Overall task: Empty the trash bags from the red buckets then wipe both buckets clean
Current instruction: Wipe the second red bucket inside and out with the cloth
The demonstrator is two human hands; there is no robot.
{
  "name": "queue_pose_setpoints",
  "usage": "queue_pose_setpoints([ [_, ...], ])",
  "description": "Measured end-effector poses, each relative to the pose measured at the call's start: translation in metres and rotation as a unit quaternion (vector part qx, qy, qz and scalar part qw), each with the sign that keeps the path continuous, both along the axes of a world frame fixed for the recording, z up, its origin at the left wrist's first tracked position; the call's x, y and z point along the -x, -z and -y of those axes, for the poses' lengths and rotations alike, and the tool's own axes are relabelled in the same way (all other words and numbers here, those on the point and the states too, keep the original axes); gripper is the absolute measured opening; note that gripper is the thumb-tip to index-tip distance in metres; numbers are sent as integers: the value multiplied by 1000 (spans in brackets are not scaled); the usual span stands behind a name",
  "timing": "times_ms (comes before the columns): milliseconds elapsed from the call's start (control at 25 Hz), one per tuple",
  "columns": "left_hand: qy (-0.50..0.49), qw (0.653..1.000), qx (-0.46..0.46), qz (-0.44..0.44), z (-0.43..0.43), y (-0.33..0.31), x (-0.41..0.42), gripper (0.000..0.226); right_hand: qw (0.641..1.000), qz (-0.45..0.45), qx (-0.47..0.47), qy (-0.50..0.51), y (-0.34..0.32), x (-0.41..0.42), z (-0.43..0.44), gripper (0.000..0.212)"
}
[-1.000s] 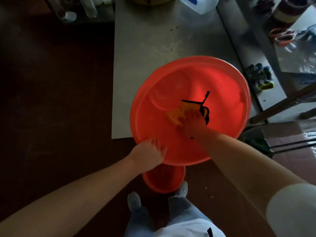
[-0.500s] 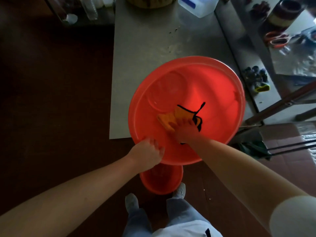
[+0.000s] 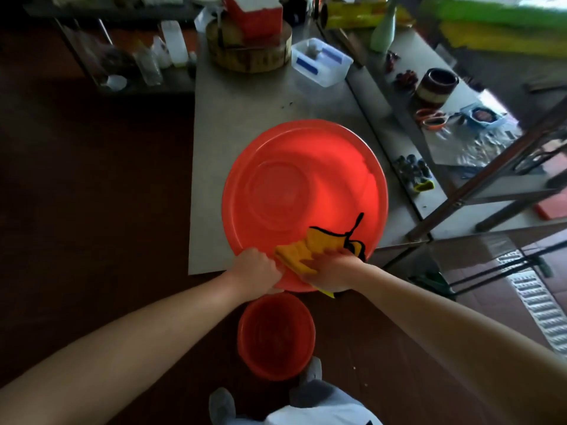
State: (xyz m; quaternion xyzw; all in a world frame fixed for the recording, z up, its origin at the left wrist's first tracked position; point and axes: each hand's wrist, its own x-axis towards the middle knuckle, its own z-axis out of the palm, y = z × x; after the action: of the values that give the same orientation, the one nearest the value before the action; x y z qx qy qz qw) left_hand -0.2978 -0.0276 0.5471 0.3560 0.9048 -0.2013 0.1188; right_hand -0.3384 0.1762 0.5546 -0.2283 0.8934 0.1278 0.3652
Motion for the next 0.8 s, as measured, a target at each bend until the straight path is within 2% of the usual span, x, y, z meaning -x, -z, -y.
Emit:
queue_pose_setpoints([
  [120,-18,1000,0,-9,4,-14,19,58,998,-33,59,-3,-40,-4,-6,64],
  [280,-42,999,-18,0,14,-43,47,65,991,-101,72,-50,-81,7,-6,61],
  [400,-57,998,-24,26,28,-63,63,70,981,-137,132,-47,-97,20,-2,45],
  [480,-51,997,-36,50,38,-74,69,70,975,-138,174,-15,-105,28,2,38],
  [680,-74,991,-84,78,58,-90,79,65,972,-137,192,4,-115,62,20,37],
  [800,-84,990,-76,82,64,-89,82,68,971,-117,206,15,-115,88,31,36],
])
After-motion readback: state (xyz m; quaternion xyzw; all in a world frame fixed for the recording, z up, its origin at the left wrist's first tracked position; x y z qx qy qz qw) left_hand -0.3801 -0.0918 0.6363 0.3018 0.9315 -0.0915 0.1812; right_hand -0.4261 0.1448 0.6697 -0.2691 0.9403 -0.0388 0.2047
